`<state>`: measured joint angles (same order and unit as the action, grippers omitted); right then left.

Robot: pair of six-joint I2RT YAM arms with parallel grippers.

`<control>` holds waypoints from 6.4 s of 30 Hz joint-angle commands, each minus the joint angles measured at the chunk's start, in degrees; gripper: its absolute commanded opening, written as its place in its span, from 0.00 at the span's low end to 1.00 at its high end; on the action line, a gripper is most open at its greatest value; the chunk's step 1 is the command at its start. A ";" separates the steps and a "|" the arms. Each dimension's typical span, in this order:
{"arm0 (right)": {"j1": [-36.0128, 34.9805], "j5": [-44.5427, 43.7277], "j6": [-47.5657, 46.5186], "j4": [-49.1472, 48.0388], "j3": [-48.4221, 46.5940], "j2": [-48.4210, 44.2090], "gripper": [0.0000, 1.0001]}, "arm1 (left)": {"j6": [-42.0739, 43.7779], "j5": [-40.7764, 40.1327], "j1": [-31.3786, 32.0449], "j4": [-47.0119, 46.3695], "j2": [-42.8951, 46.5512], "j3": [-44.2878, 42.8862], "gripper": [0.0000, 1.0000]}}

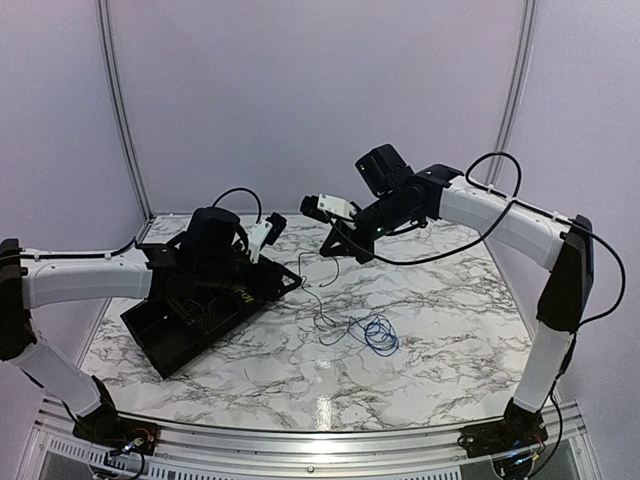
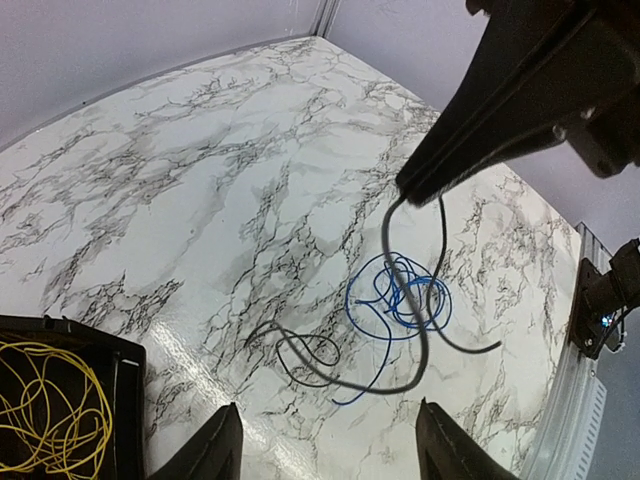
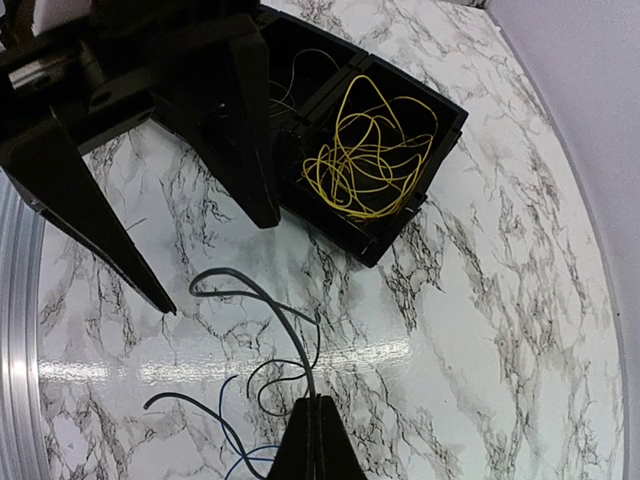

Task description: Untangle the cables

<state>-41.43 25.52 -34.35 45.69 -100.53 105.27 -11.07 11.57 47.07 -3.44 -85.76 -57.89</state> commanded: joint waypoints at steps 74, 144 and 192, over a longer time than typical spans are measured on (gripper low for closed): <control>3.81 -5.19 2.71 -7.23 18.43 -3.84 0.54 | 2.68 -37.53 -12.70 37.28 15.34 -13.13 0.00; 0.04 -17.06 -27.11 -0.45 17.08 1.90 0.51 | -5.66 -32.93 -13.10 32.38 14.69 -9.70 0.84; 2.38 6.67 2.85 17.85 -27.00 1.06 0.00 | -8.25 -5.62 9.01 -46.26 -23.51 -5.42 0.62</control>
<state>-39.46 29.50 -34.39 63.77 -122.08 107.39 -16.36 4.14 53.91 -40.99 -103.50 -59.16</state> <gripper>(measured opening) 0.024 0.698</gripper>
